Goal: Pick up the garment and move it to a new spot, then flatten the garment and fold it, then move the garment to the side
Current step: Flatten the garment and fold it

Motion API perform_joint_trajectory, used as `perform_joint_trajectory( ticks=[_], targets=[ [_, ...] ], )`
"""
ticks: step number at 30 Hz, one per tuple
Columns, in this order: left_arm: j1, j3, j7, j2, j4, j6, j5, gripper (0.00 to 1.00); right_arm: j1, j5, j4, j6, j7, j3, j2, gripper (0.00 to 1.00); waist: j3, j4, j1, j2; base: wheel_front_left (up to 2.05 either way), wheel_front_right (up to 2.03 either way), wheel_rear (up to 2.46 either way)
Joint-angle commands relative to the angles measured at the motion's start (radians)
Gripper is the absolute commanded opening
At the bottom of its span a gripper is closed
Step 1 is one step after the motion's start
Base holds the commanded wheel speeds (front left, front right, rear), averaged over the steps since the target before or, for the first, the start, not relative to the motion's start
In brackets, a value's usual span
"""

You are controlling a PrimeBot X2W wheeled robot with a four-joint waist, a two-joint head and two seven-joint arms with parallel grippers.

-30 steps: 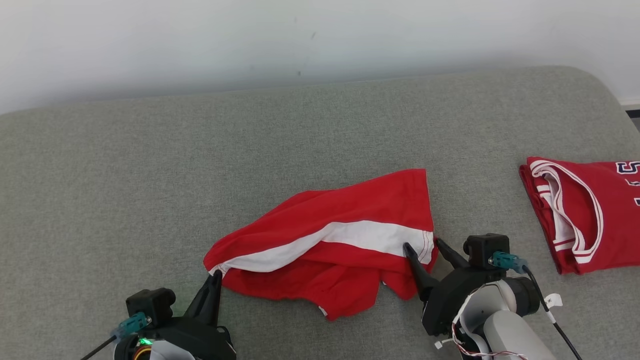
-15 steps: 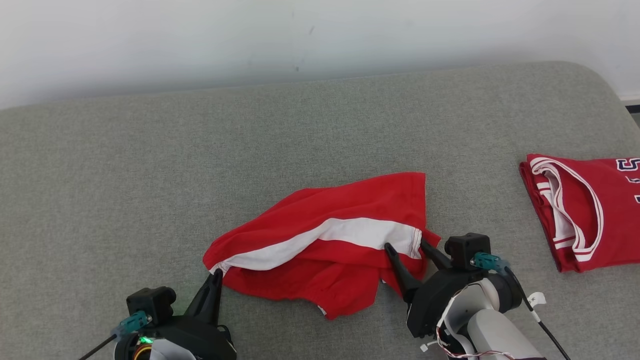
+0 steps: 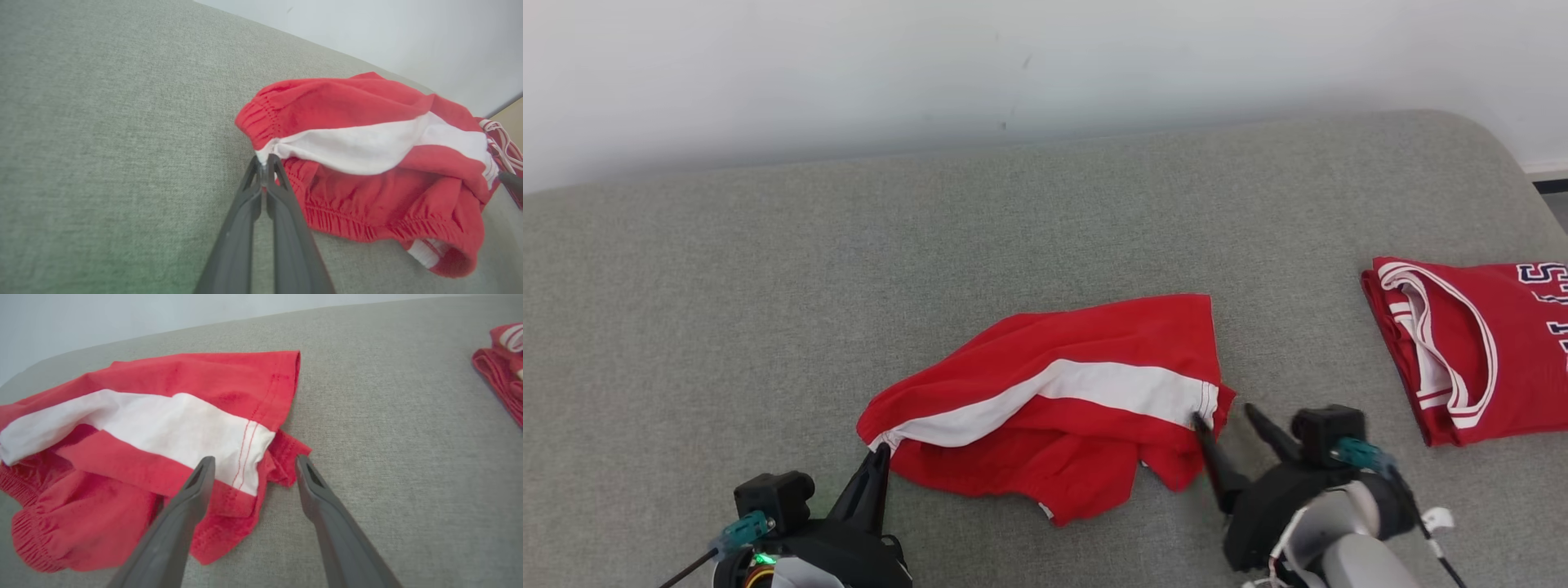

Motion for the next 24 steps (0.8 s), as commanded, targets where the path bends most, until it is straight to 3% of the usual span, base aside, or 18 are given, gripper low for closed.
perform_joint_trajectory(
  ticks=[1, 4, 12, 24],
  targets=[
    [0.011, -0.002, -0.003, 0.003, -0.003, 0.002, -0.006, 0.00, 0.021, -0.024, -0.020, -0.002, 0.002, -0.030, 0.000, 1.00, -0.003, -0.001, 0.0000, -0.0001, 0.00, 0.00, 0.00],
    [0.017, -0.003, -0.003, 0.005, -0.005, 0.004, -0.008, 0.00, 0.067, -0.027, -0.073, -0.002, 0.020, -0.064, 0.002, 1.00, -0.007, -0.004, 0.0000, -0.0001, 0.00, 0.00, 0.00],
    [0.010, -0.008, 0.003, 0.009, -0.015, 0.009, -0.010, 0.00, 0.127, 0.038, -0.176, -0.002, 0.076, -0.013, 0.000, 1.00, 0.003, -0.011, 0.0000, -0.0001, 0.00, 0.00, 0.00],
    [-0.001, -0.019, 0.004, 0.012, -0.024, 0.012, -0.010, 0.00, 0.083, 0.061, -0.160, -0.002, 0.087, -0.004, 0.000, 1.00, 0.019, 0.008, 0.0000, -0.0001, 0.00, 0.00, 0.00]
  ],
)
